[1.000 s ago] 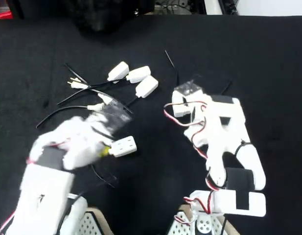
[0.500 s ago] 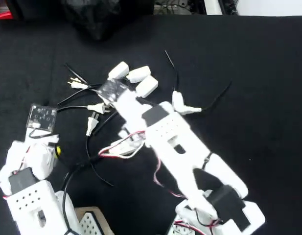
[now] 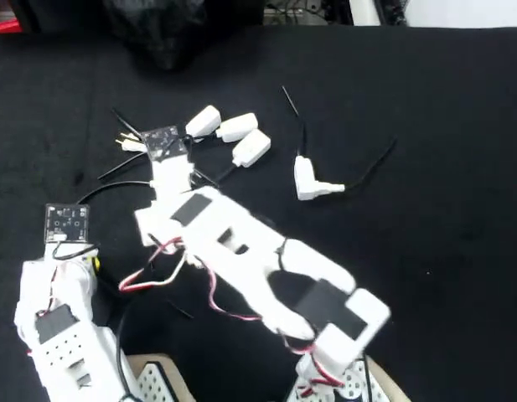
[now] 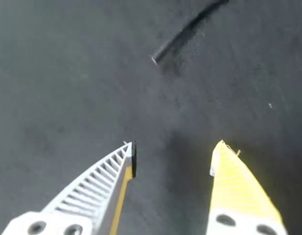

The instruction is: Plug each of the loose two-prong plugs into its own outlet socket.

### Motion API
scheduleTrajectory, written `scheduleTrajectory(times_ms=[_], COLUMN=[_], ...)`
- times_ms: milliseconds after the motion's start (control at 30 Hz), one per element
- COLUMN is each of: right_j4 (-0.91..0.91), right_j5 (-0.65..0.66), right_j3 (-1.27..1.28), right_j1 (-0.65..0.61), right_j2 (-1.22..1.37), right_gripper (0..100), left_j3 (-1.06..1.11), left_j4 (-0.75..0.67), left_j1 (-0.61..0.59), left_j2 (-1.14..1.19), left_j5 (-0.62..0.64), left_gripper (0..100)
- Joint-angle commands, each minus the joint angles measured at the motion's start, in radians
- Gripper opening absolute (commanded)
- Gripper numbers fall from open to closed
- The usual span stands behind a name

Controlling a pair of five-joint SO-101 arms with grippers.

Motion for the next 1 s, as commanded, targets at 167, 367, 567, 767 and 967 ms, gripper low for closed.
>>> scheduleTrajectory(times_ms=[167,367,567,767,967], right_j4=[-0.011,0.034,0.068,0.170,0.491], right_j5=[-0.157,-0.147,-0.118,-0.041,-0.026], right_j3=[-0.312,-0.481,-0.516,-0.535,-0.642], right_j1=[-0.014,-0.012,0.011,0.075,0.080], right_j2=[0.265,0.427,0.450,0.450,0.432], right_gripper=[36.8,35.1,9.3,3.6,1.1], left_j3=[0.022,0.022,0.022,0.022,0.022], left_j4=[0.198,0.292,0.296,0.298,0.298], left_j1=[0.062,0.065,0.067,0.067,0.067], left_j2=[-0.190,-0.259,-0.262,-0.262,-0.262], left_j5=[-0.031,-0.043,-0.044,-0.046,-0.081], left_gripper=[25,25,25,25,25])
